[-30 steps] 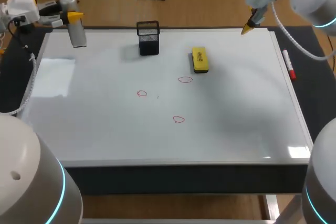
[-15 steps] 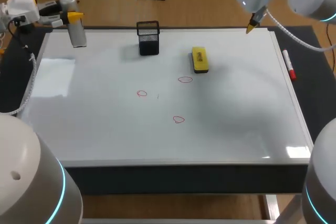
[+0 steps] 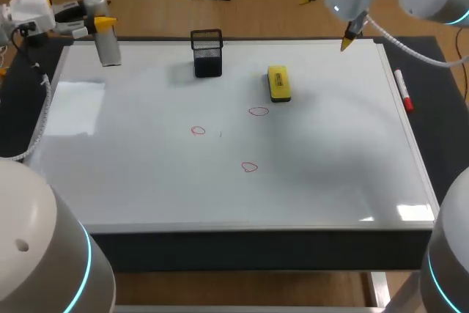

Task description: Pick up the inspection probe, press it on each red-marked spot on the whiteboard one by one, put down the probe, pick up the eraser, and wipe off all the red marks.

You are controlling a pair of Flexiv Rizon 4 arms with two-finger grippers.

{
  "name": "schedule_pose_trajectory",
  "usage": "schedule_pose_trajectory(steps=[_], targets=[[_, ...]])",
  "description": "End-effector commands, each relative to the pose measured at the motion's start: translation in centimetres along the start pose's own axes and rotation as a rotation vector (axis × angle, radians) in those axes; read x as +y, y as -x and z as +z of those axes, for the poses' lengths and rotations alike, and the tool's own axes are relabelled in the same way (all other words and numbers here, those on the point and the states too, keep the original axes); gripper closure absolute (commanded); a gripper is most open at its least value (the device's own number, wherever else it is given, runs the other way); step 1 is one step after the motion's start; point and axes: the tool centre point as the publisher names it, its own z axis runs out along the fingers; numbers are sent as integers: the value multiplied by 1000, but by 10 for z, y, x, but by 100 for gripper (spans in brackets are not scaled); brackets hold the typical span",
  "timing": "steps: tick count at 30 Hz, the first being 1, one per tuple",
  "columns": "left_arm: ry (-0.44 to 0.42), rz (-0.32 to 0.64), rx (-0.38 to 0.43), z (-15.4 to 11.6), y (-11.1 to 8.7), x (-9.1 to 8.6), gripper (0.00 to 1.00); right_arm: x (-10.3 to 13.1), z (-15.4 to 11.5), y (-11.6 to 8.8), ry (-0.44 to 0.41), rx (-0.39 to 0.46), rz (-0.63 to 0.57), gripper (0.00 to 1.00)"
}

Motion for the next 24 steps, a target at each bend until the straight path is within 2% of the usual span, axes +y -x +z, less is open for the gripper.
schedule_pose_trajectory(steps=[1,9,18,24], targets=[[0,1,1,0,0,-1,100,-3,15,4,48,89,-67,0],[0,1,1,0,0,-1,100,20,39,-11,111,210,-218,0],[0,1,1,0,0,-1,100,52,68,-19,105,318,-350,0],[0,1,1,0,0,-1,100,64,80,-18,108,361,-435,0]])
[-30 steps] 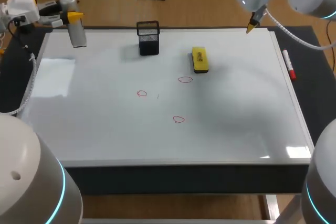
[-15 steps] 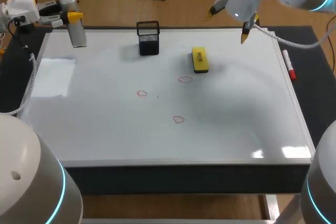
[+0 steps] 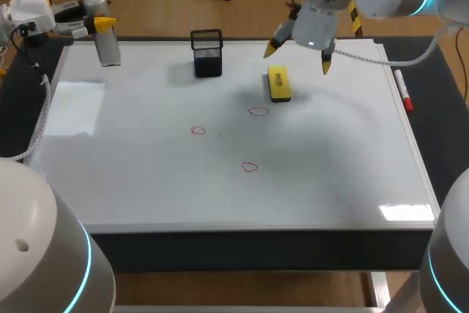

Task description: Pick up the inspection probe, press it on each red-marked spot on the whiteboard one by one, put down the probe, pick up the eraser, and wipe off all the red marks.

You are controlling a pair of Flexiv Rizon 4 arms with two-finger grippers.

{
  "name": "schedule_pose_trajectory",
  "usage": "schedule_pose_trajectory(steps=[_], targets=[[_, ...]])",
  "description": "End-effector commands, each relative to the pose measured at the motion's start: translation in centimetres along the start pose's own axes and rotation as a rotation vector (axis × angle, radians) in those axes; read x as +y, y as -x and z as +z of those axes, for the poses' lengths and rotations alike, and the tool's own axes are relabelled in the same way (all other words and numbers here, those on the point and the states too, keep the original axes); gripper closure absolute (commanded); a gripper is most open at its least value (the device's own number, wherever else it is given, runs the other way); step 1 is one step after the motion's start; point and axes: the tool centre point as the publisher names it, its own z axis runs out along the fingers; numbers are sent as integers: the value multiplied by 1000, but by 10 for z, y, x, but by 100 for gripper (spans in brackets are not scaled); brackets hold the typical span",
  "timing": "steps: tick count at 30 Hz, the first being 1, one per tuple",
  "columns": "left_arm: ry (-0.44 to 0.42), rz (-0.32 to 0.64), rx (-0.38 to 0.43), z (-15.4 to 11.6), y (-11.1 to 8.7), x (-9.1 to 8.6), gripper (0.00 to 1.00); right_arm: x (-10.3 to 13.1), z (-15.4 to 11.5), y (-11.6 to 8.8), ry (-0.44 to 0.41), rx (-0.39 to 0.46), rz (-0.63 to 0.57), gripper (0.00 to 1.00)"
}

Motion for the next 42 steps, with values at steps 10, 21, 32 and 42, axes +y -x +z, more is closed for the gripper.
schedule_pose_trajectory(steps=[10,21,32,42], targets=[[0,1,1,0,0,-1,100,9,19,16,-33,122,-111,0],[0,1,1,0,0,-1,100,2,36,14,-44,157,-155,0],[0,1,1,0,0,-1,100,0,50,9,-23,163,-171,0],[0,1,1,0,0,-1,100,-4,56,9,-18,186,-171,0]])
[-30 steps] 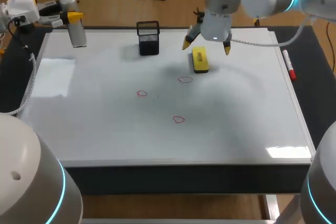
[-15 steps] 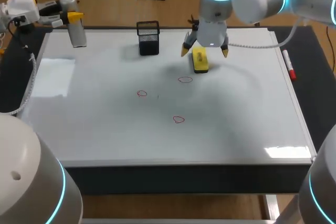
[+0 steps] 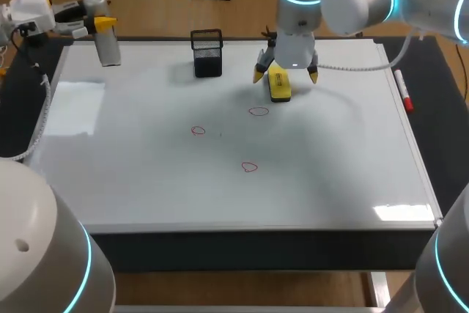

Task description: Pick up the inspection probe, press it on each red-marked spot on the whiteboard one by one, put down the probe, pick up the eraser, and wipe off all the red marks.

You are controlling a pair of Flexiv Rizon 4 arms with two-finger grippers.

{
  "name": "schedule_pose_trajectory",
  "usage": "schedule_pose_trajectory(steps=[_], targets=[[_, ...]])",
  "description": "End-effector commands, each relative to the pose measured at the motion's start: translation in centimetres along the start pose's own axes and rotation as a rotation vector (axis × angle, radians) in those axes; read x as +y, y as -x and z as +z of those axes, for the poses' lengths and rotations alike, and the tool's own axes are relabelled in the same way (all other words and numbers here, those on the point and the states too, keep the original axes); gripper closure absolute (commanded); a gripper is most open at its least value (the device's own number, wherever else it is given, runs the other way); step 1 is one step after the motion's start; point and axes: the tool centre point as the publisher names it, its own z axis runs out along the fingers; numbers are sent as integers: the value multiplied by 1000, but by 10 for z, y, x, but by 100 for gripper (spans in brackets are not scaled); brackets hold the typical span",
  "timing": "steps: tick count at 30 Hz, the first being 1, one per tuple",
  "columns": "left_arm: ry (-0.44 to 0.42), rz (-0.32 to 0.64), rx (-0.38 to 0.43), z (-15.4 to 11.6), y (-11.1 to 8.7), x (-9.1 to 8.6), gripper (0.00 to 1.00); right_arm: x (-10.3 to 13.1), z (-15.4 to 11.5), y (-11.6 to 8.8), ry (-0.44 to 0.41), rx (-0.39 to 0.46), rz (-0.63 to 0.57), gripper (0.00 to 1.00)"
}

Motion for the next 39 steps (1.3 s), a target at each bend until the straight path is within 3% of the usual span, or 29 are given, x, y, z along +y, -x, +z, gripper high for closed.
schedule_pose_trajectory(steps=[1,14,15,16,17,30,39], targets=[[0,1,1,0,0,-1,100,-5,1,4,7,16,1,0],[0,1,1,0,0,-1,100,-9,1,6,13,13,27,3],[0,1,1,0,0,-1,100,-9,1,6,14,16,26,33],[0,1,1,0,0,-1,100,-9,1,6,15,17,27,74],[0,1,1,0,0,-1,100,-9,1,6,16,14,27,100],[0,1,1,0,0,-1,100,-2,-38,-6,-49,2,95,100],[0,1,1,0,0,-1,100,-1,-59,-29,-82,-9,150,100]])
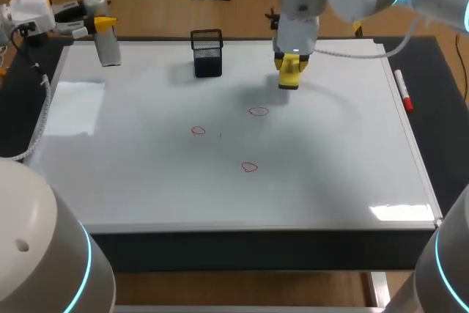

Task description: Pick up the inspection probe, press it on each red-marked spot on the whiteboard one by one, put down the probe, pick up the eraser, and wipe off all the red marks.

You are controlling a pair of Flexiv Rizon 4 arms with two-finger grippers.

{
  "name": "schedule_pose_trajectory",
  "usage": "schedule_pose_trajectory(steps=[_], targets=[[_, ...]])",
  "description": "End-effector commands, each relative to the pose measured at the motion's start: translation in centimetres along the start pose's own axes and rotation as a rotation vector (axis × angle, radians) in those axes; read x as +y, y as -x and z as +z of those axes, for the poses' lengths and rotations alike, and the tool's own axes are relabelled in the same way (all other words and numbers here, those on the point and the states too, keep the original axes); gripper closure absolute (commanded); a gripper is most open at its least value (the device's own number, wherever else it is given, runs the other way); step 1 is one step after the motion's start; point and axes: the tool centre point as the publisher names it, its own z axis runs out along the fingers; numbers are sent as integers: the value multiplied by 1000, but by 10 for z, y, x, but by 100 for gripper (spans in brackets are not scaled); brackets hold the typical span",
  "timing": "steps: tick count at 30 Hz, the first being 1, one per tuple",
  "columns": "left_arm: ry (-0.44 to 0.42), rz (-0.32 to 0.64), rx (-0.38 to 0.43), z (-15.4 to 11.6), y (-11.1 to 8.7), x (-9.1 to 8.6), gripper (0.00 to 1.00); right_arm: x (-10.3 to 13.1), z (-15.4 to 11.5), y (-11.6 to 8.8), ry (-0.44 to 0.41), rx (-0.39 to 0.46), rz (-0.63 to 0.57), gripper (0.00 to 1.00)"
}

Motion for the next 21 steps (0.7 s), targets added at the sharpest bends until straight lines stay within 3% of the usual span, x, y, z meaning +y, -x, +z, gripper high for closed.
schedule_pose_trajectory(steps=[1,21], targets=[[0,1,1,0,0,-1,100,5,-14,-22,-14,-15,23,100],[0,1,1,0,0,-1,100,-2,-16,-110,4,-8,216,100]])
